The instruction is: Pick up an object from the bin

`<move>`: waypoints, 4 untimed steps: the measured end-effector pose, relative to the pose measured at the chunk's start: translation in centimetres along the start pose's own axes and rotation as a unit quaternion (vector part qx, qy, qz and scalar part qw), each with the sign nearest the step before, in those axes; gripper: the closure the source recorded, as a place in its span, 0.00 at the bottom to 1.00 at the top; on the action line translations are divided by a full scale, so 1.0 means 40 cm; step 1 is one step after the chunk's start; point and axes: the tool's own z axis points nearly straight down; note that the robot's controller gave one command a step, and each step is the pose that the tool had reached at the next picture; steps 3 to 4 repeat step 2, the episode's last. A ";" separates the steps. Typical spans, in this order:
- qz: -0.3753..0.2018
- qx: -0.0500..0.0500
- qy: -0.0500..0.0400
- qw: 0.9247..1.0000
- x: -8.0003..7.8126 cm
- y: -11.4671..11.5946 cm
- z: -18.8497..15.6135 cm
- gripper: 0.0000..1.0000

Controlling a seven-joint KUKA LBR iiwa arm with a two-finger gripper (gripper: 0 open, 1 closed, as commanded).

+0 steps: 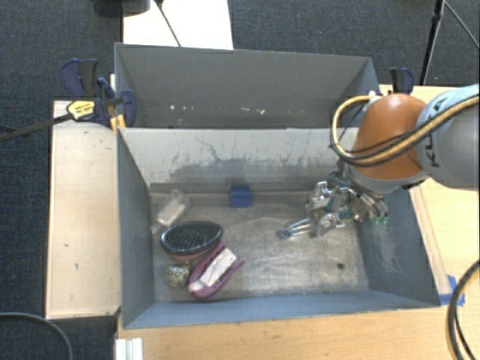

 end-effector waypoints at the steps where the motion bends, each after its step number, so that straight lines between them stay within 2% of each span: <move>1: -0.024 0.000 -0.003 1.000 0.012 0.156 -0.465 1.00; 2: -0.211 -0.001 -0.001 0.978 -0.060 0.180 -0.441 1.00; 4: -0.211 -0.001 -0.001 0.978 -0.060 0.180 -0.441 1.00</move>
Offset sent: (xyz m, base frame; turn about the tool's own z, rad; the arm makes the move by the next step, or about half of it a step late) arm -0.0184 0.0590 0.1803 -0.0435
